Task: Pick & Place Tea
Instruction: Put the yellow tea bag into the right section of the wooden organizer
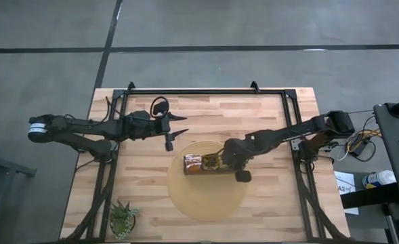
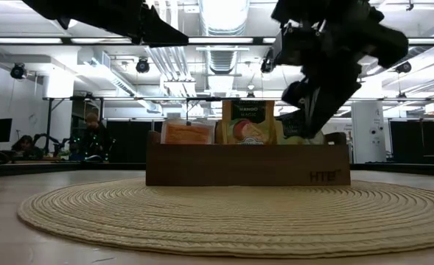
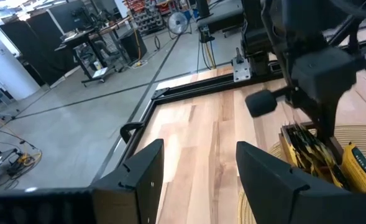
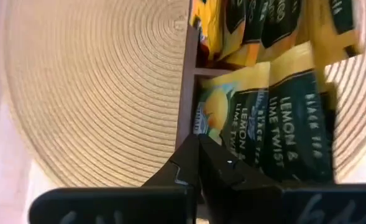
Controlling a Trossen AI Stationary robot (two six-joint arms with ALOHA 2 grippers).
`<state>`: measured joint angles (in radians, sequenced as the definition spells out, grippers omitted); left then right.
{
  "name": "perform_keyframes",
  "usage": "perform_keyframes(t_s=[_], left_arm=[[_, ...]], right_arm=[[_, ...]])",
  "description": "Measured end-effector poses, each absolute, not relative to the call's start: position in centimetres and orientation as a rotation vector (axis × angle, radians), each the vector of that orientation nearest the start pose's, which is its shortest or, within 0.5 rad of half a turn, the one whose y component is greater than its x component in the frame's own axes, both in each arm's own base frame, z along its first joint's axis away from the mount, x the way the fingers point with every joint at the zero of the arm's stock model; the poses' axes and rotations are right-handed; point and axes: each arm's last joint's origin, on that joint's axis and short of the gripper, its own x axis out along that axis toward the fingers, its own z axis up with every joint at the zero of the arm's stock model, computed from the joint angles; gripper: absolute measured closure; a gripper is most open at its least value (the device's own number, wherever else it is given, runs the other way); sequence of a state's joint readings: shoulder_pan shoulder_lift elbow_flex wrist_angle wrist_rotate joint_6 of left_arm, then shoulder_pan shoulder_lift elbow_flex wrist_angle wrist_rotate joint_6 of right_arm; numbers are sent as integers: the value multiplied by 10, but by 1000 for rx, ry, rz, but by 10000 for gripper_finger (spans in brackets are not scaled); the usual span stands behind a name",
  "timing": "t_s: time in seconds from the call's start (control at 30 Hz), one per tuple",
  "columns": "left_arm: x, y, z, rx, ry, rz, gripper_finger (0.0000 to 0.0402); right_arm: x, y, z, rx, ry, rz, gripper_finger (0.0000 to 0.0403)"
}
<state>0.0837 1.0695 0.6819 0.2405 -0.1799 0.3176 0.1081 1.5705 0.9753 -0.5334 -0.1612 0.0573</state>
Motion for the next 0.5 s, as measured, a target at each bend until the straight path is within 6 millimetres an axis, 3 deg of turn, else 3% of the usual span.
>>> perform_keyframes(t_s=[0.17,0.37,0.5], left_arm=[[236,25,283,320,192,237,207],[236,25,283,320,195,237,207],[236,25,283,319,197,236,207]], right_arm=[[293,35,207,55,1070,167,394],[289,24,225,8,977,-40,394],[289,19,226,26,967,-72,394]])
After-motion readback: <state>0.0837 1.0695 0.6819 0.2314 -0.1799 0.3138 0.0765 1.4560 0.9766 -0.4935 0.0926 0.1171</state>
